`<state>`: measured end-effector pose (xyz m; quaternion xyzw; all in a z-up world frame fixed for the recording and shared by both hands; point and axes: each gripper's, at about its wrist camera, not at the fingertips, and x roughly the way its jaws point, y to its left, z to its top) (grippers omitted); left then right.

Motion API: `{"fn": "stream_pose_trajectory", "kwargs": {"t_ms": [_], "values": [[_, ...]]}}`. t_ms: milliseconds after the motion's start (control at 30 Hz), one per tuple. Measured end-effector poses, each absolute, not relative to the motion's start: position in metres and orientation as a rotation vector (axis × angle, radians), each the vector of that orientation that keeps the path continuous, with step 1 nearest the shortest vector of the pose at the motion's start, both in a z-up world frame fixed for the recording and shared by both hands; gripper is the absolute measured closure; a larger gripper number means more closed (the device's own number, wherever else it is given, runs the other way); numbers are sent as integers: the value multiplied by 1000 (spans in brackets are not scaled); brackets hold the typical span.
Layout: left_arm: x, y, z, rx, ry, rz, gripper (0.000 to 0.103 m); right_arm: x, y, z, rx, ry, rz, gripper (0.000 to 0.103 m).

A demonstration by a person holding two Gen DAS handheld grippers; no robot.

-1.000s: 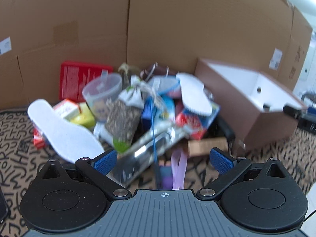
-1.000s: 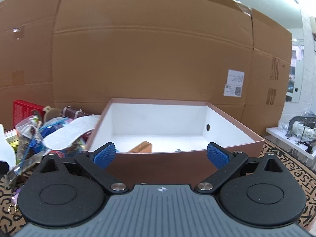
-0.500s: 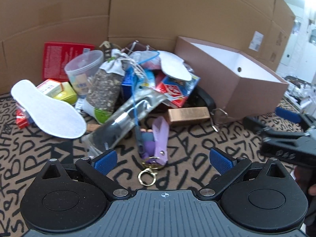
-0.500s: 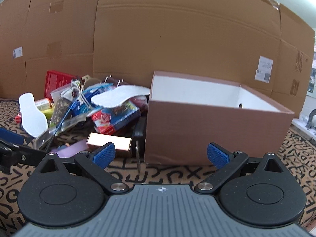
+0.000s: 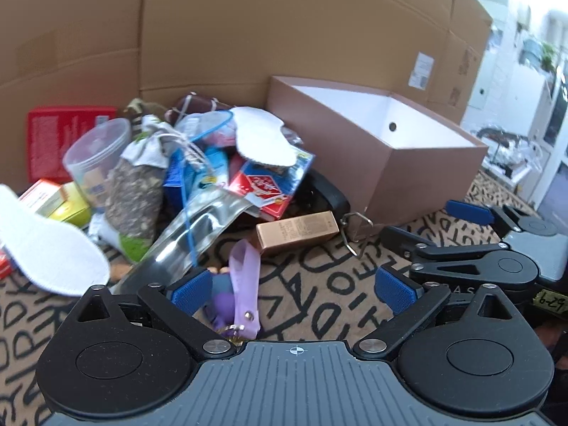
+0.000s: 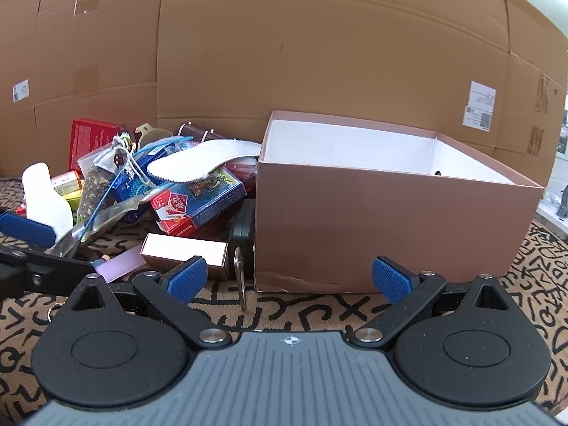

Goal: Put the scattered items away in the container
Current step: 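Close the right tool on the metal ring of the black key fob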

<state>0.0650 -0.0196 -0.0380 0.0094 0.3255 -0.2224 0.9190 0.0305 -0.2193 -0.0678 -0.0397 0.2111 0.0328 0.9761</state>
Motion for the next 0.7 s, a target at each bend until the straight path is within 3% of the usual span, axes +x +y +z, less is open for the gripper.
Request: {"fn": "stream_pose_trajectory", "kwargs": {"t_ms": [100,233,367,433,633,700], "values": [[80,-25,-47,32,704,-452,9,39,-217,-75,-96,452,75,17],[94,-25,-57,16,751,-464,17,47,-215,-84,-72,504,109,41],[98,-26,-62,28,746,-451,19,55,-212,-92,-45,556,144,57],[99,-26,-62,33,742,-446,21,57,-210,-95,-31,576,166,80],[97,-25,-60,64,736,-417,37,57,-207,-94,4,590,201,98],[95,-25,-59,70,736,-405,43,55,-208,-92,2,587,207,99]]}}
